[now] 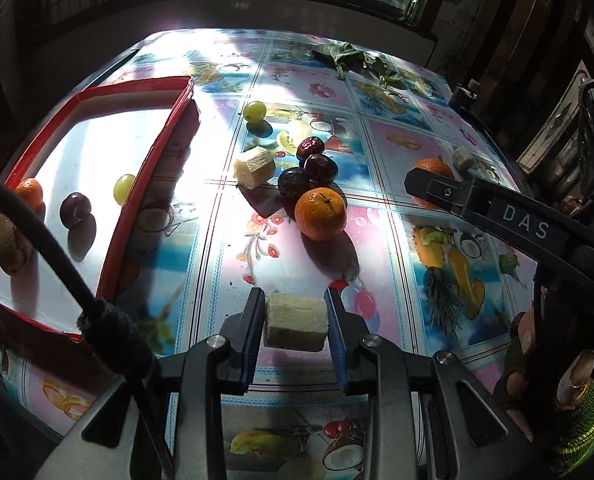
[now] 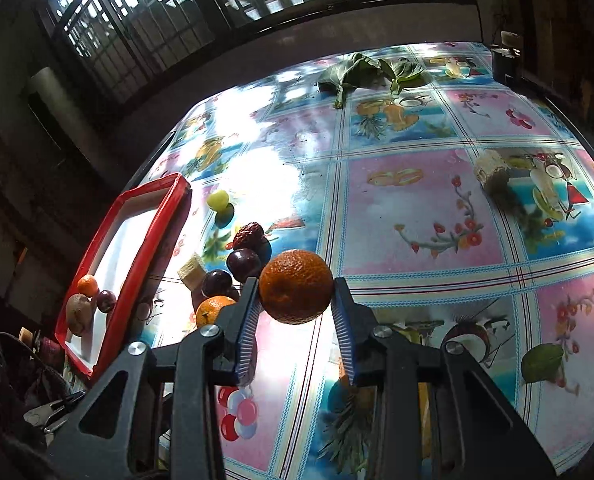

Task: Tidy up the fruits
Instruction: 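Close left tool on the cream cube while right tool grasps the large orange, then carry the cream cube with left tool while right tool carries orange over tray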

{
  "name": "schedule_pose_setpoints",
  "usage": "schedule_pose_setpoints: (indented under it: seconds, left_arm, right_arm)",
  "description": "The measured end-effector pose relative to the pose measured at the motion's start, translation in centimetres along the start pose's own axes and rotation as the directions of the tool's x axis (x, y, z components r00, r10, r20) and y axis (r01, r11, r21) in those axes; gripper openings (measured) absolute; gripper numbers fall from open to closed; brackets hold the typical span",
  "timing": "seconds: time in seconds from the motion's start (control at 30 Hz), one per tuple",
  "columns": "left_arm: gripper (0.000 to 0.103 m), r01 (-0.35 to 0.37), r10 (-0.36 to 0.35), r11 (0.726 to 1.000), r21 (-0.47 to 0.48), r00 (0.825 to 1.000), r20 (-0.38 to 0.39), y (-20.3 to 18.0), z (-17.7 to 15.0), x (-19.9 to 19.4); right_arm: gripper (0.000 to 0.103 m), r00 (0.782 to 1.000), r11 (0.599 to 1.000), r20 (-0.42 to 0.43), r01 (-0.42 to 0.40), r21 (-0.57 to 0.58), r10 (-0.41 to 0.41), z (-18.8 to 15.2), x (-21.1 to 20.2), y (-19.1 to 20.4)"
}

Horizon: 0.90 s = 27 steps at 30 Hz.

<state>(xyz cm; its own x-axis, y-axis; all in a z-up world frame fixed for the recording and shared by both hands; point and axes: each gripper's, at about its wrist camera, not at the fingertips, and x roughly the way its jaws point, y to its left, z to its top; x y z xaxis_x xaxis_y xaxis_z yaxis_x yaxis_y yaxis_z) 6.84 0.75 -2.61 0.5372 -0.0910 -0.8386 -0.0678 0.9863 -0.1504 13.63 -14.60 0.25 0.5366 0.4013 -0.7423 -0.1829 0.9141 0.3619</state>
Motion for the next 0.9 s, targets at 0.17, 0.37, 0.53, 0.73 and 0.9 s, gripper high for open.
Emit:
schedule_pose_setpoints:
  seconds: [0.17,0.37,0.53,0.73,0.9]
  left_arm:
    - [0.029,-0.113,0.114,0.993,-0.024,0.993,0.029,0.6,0.2,-1.1]
    - [0.029,-0.190,0.194,0.980,-0.060,0.979,0.061,2.1,0.5,-2.4]
    - [0.029,-0.214,0.222,0.972,-0.101,0.973,0.070,3.9,0.6,-3.1]
    - [0.029,-0.237,0.249,0.963,-0.131,0.965,0.083,5.4,0.8,-3.7]
    - [0.029,-0.246,0.261,0.957,-0.153,0.961,0.088,6.6,1.2,-4.0]
  right_arm:
    - [0.038,1.000,1.000,0.010,-0.027,0.010,0.027,-1.5,-2.0,0.5]
    - [0.038,0.998,0.998,0.011,-0.055,-0.003,0.055,-2.4,-3.0,1.8]
    - [0.038,0.997,0.997,0.007,-0.074,-0.026,0.075,-2.7,-3.1,3.3]
    - [0.038,0.996,0.995,-0.005,-0.089,-0.054,0.089,-2.8,-2.8,4.9]
    - [0.038,0.995,0.992,-0.018,-0.098,-0.077,0.097,-2.8,-2.3,6.2]
